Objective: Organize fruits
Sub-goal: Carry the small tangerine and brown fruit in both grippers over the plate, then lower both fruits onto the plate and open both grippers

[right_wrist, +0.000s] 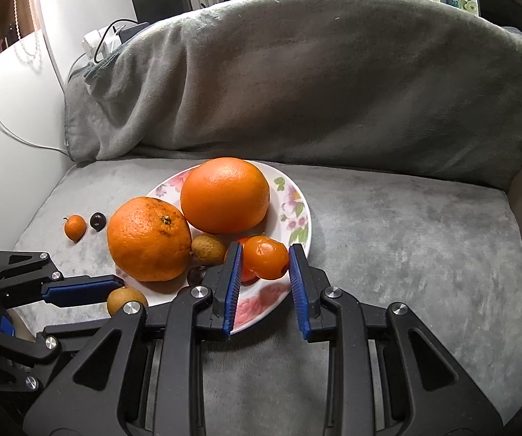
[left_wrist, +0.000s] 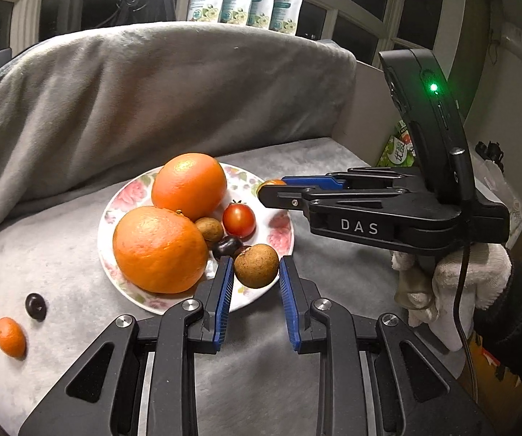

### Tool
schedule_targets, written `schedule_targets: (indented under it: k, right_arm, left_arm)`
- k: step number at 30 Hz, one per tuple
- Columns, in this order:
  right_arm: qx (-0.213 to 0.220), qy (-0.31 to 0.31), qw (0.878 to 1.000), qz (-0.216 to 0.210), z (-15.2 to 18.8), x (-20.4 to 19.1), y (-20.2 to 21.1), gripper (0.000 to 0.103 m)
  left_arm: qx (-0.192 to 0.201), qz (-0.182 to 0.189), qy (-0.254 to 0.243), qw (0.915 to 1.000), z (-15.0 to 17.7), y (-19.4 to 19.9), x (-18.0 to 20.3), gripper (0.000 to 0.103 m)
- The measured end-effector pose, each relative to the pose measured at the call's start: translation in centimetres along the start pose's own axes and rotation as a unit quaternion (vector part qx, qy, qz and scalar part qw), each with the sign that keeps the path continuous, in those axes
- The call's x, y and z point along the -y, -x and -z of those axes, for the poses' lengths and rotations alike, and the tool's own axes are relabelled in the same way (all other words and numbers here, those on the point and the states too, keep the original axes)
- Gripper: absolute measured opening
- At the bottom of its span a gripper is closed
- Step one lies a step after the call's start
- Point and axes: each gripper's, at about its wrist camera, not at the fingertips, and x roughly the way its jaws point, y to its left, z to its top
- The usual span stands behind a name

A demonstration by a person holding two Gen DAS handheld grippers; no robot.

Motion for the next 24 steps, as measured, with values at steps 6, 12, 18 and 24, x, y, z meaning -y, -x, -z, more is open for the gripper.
schedule_targets:
  k: [6,12,18,24]
  right_arm:
    - [-0.001,-0.001,1.0,-0.002,-0.05,0.08,-0.25,0.027]
    - [0.001,-0.001,1.0,-0.001,-0.08,0.05,-0.25,0.028]
    - [0.015,-0.007,1.0,0.007,-0.15,0.19,0.25,0.065]
    - [0.017,-0.015,1.0,0.009,-0.25,0.39,0.51,0.073]
  left_arm:
    - [-0.002,-0.009,-0.007,0.9999,-0.11,-0.59,0.19,0.024]
    - [0.0,-0.018,-0.013,0.9998,-0.19,-0.86,0.39,0.025]
    - [0.0,-0.021,-0.015,0.9997,-0.15,-0.97,0.39,0.036]
    - [0.004,-0.022,-0.014,0.9996,-0.12,-0.67,0.18,0.048]
